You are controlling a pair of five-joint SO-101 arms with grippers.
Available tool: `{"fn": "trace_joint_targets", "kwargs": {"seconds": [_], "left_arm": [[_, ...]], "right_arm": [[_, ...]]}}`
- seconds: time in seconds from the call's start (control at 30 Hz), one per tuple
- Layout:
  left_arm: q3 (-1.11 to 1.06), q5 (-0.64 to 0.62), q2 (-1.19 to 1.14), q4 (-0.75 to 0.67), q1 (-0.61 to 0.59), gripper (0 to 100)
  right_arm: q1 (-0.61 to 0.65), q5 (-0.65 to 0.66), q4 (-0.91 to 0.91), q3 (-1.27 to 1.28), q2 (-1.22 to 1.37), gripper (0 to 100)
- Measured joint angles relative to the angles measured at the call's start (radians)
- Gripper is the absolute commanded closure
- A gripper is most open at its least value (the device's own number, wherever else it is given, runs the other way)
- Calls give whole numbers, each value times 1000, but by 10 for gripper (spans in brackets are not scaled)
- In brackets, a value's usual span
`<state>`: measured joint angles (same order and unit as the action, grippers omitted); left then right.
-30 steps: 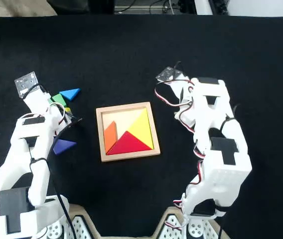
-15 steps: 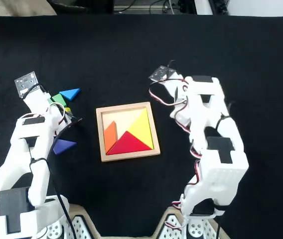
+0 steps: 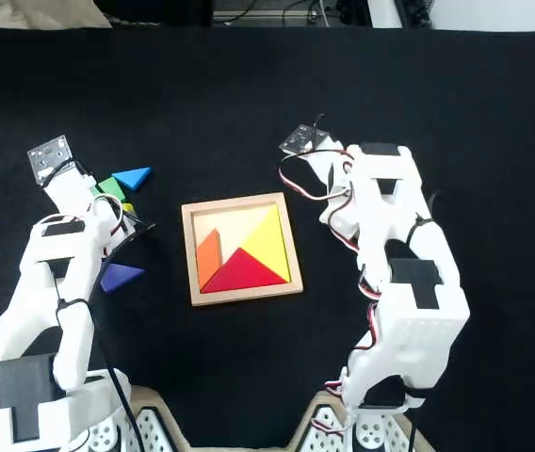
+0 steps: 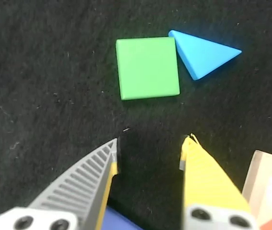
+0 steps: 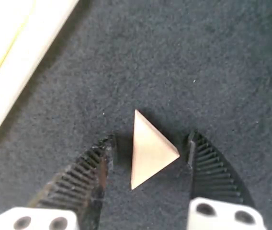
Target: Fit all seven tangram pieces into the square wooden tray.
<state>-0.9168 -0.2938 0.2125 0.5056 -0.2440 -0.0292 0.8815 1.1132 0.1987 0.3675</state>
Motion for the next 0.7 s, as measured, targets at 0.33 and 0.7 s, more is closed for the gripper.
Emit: {"fn": "trace_joint_targets", "kwargs": {"seconds": [0.33, 0.7], "left_arm": [[0, 0, 0, 0, 0, 784], [0, 0, 0, 0, 0, 784]], "right_arm": [[-18, 0, 0, -91, 75, 822], [-18, 0, 84, -121, 57, 822]]}}
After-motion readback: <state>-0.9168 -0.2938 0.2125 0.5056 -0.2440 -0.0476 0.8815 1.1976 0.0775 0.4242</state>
